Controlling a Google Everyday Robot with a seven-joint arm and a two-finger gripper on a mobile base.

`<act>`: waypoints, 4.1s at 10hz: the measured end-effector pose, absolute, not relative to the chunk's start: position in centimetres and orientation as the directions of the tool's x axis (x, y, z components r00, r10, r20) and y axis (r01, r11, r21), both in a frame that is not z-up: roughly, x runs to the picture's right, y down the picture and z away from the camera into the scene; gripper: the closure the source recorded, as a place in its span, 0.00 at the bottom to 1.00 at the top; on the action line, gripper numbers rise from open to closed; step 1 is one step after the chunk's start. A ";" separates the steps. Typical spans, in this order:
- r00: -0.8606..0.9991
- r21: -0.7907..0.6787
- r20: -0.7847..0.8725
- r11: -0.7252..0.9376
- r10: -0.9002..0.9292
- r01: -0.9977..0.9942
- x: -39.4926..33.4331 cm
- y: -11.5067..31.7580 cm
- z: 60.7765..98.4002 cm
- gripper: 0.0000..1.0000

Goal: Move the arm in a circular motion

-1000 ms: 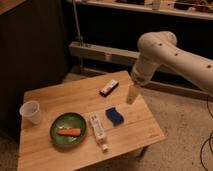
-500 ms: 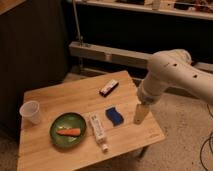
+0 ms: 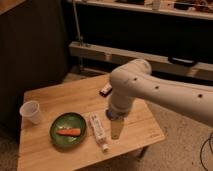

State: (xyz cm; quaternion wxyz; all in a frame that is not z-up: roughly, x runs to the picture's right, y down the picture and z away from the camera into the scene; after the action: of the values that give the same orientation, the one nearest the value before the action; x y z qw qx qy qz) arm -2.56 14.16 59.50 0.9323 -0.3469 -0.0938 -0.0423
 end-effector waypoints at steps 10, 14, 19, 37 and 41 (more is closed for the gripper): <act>0.933 -0.553 0.269 0.755 -0.238 0.352 -22.7 3.2 66.1 0.20; 0.974 -0.585 0.186 0.782 -0.130 0.216 -20.5 -3.6 71.2 0.20; 0.997 -0.621 0.064 0.784 0.048 0.002 -11.3 -5.3 73.0 0.20; 0.982 -0.618 -0.051 0.766 0.184 -0.175 10.4 11.9 62.7 0.20; 0.999 -0.630 0.037 0.776 0.008 0.017 -1.6 16.7 59.8 0.20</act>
State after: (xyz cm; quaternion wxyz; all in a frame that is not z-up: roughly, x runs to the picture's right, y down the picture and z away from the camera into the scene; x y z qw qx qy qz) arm -1.62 16.70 59.82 0.9423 -0.3343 -0.0187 -0.0022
